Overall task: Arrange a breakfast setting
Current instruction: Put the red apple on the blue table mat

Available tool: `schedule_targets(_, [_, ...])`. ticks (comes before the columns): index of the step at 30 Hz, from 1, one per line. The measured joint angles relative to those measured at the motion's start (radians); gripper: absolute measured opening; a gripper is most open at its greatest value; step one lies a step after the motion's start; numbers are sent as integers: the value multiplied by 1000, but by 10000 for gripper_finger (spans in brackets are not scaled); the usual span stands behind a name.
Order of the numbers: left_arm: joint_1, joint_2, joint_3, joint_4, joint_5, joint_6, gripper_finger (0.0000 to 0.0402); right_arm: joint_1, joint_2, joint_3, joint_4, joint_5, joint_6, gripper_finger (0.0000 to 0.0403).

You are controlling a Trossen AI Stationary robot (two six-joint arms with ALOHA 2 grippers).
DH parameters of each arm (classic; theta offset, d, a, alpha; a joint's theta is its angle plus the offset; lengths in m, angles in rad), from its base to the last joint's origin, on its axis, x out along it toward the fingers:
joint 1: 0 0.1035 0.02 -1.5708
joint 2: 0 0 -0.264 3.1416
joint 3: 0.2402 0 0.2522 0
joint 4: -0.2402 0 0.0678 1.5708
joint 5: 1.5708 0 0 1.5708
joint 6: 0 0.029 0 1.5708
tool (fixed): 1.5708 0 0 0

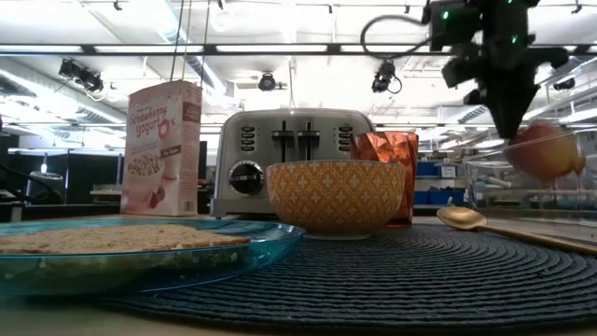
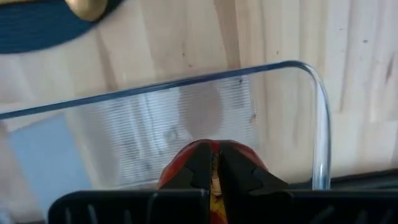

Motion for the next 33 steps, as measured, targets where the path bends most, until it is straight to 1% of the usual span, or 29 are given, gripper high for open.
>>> schedule_targets(3, [0, 0, 0, 0, 0, 1, 142, 49, -17, 44, -63, -17, 70, 18])
schedule_targets(8, [0, 0, 0, 0, 0, 1, 142, 139, -19, 142, -151, -79, 203, 17])
schedule_targets(14, [0, 0, 0, 0, 3, 1, 142, 252, -13, 259, -123, -132, 374, 17])
schedule_targets(18, [-17, 0, 0, -1, 63, 41, 142, 333, 9, 333, -37, -134, 470, 17])
schedule_targets(24, [-51, -2, 0, -1, 68, 43, 142, 431, 68, 408, 135, -93, 560, 17])
schedule_targets(28, [-66, -3, 0, -2, 67, 43, 142, 468, 133, 439, 285, -74, 566, 17])
schedule_targets(33, [-83, -3, 0, -2, 68, 38, 142, 475, 227, 448, 478, -69, 524, 17])
